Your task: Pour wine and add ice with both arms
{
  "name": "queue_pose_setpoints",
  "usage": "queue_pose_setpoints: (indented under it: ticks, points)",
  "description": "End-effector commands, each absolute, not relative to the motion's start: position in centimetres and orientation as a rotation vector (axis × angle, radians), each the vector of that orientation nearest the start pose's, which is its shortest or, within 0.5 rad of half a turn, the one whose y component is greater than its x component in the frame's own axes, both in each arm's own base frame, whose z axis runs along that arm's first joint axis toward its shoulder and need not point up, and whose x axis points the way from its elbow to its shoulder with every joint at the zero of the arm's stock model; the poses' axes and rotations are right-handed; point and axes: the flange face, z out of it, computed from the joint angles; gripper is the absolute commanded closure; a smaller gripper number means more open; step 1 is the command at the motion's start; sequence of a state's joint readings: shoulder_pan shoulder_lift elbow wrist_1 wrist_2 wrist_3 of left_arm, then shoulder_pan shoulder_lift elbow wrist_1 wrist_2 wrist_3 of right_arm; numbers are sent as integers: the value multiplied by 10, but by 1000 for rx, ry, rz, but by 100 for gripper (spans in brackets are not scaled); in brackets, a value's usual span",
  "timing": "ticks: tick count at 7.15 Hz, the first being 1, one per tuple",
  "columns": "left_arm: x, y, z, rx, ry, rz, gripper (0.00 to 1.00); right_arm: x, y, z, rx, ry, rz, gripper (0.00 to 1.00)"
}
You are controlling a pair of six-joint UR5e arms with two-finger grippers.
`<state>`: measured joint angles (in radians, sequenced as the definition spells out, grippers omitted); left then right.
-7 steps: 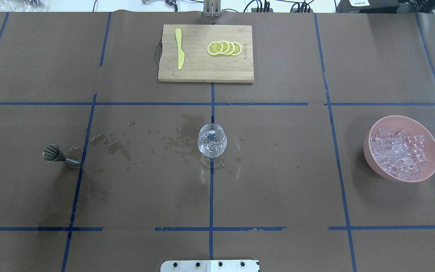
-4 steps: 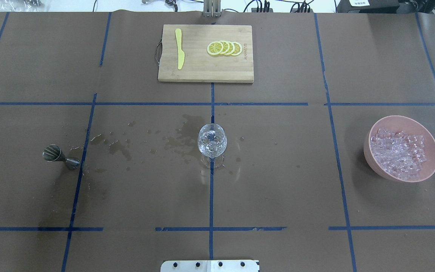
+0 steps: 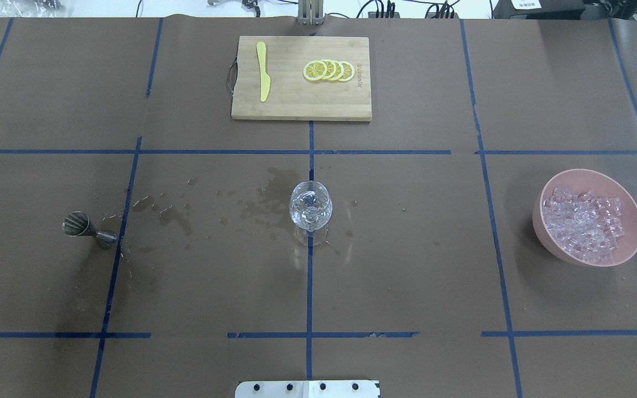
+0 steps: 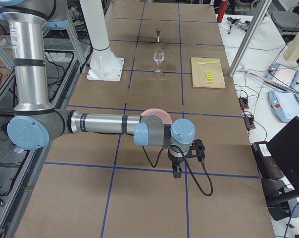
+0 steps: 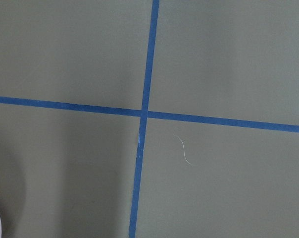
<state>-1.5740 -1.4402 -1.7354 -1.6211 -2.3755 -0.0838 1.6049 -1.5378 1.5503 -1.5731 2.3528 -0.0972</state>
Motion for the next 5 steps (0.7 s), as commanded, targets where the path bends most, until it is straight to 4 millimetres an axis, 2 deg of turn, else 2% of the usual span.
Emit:
queue_pose_setpoints:
  ticks: [1, 3, 5]
  points:
    - [-63, -441, 629, 42, 810, -79, 0, 81, -504, 652, 61, -780, -59, 0]
    - [-63, -440, 629, 42, 810, -80, 0, 81, -504, 652, 59, -780, -57, 0]
    - [-63, -440, 630, 41, 810, -80, 0, 81, -504, 650, 27, -785, 28, 0]
